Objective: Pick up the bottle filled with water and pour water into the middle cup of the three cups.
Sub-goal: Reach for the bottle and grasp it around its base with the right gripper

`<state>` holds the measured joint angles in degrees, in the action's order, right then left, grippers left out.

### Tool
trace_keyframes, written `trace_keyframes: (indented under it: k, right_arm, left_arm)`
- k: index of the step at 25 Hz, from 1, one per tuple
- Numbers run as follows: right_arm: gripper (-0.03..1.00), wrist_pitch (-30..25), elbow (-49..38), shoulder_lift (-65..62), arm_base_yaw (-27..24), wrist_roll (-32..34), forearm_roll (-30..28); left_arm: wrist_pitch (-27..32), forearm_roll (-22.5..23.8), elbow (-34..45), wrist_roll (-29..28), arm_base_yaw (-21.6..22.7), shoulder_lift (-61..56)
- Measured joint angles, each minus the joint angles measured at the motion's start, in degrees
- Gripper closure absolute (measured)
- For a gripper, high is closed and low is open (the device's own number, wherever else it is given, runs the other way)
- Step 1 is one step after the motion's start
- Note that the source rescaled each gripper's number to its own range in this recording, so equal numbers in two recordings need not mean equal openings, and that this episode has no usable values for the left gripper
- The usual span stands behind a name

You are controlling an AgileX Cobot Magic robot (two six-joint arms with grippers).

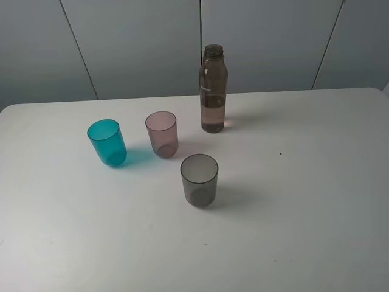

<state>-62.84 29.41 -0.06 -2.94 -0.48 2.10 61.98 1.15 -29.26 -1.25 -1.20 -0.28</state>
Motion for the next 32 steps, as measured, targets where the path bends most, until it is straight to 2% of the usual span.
trace_keyframes:
  k: [28,30,32]
  right_arm:
    - [-0.03,0.0,0.0,0.89,0.0,0.48,0.75]
    - [-0.03,1.07,0.18,4.04,0.02,0.48,1.89]
    - [-0.03,4.64,2.24,8.67,0.02,0.48,2.3]
  left_arm:
    - [0.0,0.0,0.0,0.32,0.0,0.0]
    - [0.0,0.0,0.0,0.21,0.0,0.0]
    - [0.0,0.0,0.0,0.21,0.0,0.0]
